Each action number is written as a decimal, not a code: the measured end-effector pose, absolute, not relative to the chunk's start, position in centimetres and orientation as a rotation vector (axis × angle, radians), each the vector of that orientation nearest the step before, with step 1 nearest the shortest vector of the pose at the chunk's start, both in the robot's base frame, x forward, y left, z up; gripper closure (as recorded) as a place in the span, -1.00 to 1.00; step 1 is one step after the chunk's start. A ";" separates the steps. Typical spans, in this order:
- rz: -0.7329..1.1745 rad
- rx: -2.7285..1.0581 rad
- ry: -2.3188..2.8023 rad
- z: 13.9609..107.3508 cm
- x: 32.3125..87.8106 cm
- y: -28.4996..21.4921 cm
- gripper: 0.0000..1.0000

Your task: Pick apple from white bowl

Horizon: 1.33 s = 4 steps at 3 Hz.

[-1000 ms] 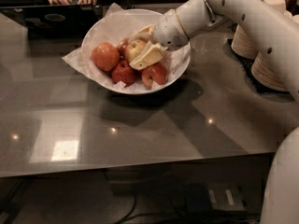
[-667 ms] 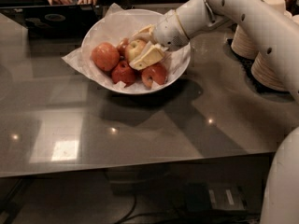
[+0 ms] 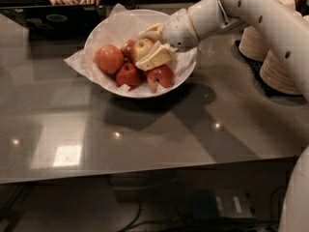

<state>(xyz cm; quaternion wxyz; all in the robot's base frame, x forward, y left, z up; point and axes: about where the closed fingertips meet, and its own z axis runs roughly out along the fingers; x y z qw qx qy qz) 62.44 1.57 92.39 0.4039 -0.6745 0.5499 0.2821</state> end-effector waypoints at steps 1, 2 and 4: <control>0.740 -1.657 1.259 95.7 61.0 0.3 1.00; 0.789 -1.613 1.145 98.3 59.7 -1.0 1.00; 0.836 -1.591 1.060 100.2 58.8 -1.6 1.00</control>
Offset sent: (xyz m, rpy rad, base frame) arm -0.0429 -0.0516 0.0928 0.3340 -0.1310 0.1260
